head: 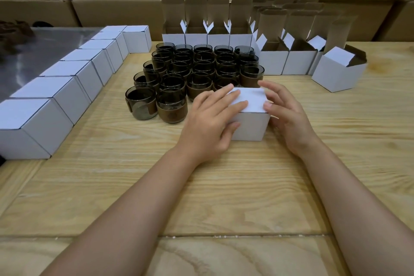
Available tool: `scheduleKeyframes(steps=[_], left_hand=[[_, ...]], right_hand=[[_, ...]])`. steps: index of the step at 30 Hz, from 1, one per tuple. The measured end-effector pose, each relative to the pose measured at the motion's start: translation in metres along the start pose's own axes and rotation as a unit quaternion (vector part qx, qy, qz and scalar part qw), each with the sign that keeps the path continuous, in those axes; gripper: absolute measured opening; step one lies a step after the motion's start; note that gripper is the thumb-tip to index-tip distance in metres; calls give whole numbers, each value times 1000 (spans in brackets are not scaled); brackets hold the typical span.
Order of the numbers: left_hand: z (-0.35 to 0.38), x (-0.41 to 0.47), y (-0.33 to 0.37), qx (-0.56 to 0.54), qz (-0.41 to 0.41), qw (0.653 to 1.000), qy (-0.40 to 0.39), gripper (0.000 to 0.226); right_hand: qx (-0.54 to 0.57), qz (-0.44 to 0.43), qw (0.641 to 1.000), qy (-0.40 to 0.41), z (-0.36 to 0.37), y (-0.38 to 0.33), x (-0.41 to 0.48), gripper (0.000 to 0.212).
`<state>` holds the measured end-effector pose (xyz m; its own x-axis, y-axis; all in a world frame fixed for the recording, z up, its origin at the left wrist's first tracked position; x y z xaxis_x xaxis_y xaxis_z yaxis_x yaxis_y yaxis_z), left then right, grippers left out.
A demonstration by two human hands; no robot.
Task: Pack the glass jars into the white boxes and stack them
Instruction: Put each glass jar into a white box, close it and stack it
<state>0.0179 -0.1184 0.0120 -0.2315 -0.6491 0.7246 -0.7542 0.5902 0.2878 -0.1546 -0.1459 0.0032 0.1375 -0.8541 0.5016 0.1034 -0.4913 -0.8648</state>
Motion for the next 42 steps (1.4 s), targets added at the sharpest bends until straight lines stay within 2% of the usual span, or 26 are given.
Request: scheduleKeyframes(steps=[4,8,10,15,19,24,28,33,38,42], left_hand=[[-13,-5,14,36,44,997,43,25],[-36,-3,32,89,31,989,115,48],[-50,-11,33,117,39,983,134,47],[-100,-41,-7,204,33,969,139,38],[-128,-54,-51,274,-17,952,138,36],[-140,-57,-88,340,-66,926,151,28],[-138,-48,-105,344,-100,920,157,21],[-127,-32,-129,333,-155,923,114,15],[-118,-17,-158,291,-240,922,87,18],[-107,11,-177,269,-249,927,78,25]], right_hand=[[-5,14,1000,8,6,4,-3,38],[-27,21,999,-25,16,7,-6,37],[-35,19,999,-19,16,6,-6,42],[-54,24,998,-18,15,5,-5,43],[-70,23,997,-26,14,6,-5,32],[-86,25,996,-29,12,8,-5,31],[-91,23,995,-34,13,8,-5,29],[-92,28,994,-44,12,10,-4,26],[-105,32,993,-50,14,12,-3,23],[-112,30,992,-51,15,11,-3,32]])
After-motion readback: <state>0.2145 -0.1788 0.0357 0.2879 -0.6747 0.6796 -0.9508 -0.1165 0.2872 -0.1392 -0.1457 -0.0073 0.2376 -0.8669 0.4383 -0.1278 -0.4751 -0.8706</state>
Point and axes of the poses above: each hand's wrist, its own x-axis towards the middle knuckle, its own z-axis out of the palm, y = z × x, the point moved 4 cm from there along x, towards the middle knuckle, and after that the axes turned 14 degrees about -z, right-handed, at the moved point
